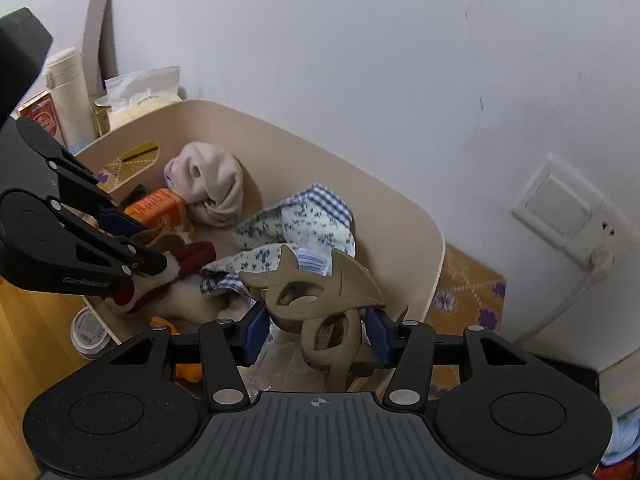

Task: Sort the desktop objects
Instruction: 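Open left tool to drop hair clip while right tool releases lattice ornament, then withdraw both tools from the bin toward the silver tin and scrunchie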

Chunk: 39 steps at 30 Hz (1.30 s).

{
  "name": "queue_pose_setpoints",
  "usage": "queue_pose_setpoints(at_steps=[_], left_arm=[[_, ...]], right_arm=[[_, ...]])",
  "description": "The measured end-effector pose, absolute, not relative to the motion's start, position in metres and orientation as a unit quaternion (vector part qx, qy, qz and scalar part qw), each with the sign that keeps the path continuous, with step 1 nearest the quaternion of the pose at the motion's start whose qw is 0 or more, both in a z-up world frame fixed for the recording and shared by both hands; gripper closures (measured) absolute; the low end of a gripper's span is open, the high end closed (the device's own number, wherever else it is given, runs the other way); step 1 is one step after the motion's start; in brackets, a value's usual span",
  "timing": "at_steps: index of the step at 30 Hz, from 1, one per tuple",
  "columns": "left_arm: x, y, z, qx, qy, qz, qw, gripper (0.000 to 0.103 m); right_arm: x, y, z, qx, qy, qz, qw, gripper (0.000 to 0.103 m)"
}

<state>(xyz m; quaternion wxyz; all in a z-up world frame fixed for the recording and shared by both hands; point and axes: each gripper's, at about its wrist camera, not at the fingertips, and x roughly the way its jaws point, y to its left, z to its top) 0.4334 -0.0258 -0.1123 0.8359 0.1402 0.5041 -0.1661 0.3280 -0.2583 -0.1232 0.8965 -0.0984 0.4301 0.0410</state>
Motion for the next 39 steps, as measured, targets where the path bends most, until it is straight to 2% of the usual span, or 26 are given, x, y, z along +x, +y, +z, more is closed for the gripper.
queue_pose_setpoints(at_steps=[1,3,5,8,15,17,20,24,30,39], left_arm=[[0.433,-0.026,-0.112,0.138,0.506,-0.165,0.836,0.076],[0.434,-0.027,-0.112,0.131,0.513,-0.161,0.833,0.044],[0.433,-0.026,-0.112,0.124,0.518,-0.146,0.834,0.037],[0.432,-0.024,-0.111,0.119,0.518,-0.143,0.835,0.037],[0.430,-0.023,-0.102,0.120,0.509,-0.134,0.842,0.035],[0.427,-0.022,-0.097,0.118,0.496,-0.129,0.850,0.034],[0.423,-0.020,-0.089,0.114,0.484,-0.126,0.858,0.033],[0.416,-0.016,-0.077,0.113,0.468,-0.124,0.867,0.033],[0.400,-0.004,-0.060,0.108,0.452,-0.118,0.878,0.032],[0.363,0.013,-0.039,0.099,0.425,-0.123,0.891,0.029]], right_arm=[[0.329,-0.259,-0.124,-0.094,0.431,0.040,0.896,0.053],[0.329,-0.260,-0.124,-0.086,0.433,0.035,0.897,0.044],[0.328,-0.261,-0.122,-0.082,0.433,0.035,0.897,0.043],[0.324,-0.263,-0.119,-0.074,0.432,0.036,0.898,0.037],[0.317,-0.262,-0.107,-0.061,0.420,0.031,0.905,0.016],[0.314,-0.262,-0.103,-0.058,0.413,0.029,0.908,0.013],[0.310,-0.261,-0.096,-0.054,0.404,0.024,0.913,0.012],[0.302,-0.261,-0.087,-0.047,0.391,0.014,0.919,0.005],[0.285,-0.259,-0.071,-0.036,0.368,0.001,0.929,0.001],[0.253,-0.250,-0.052,-0.023,0.344,-0.007,0.939,0.000]])
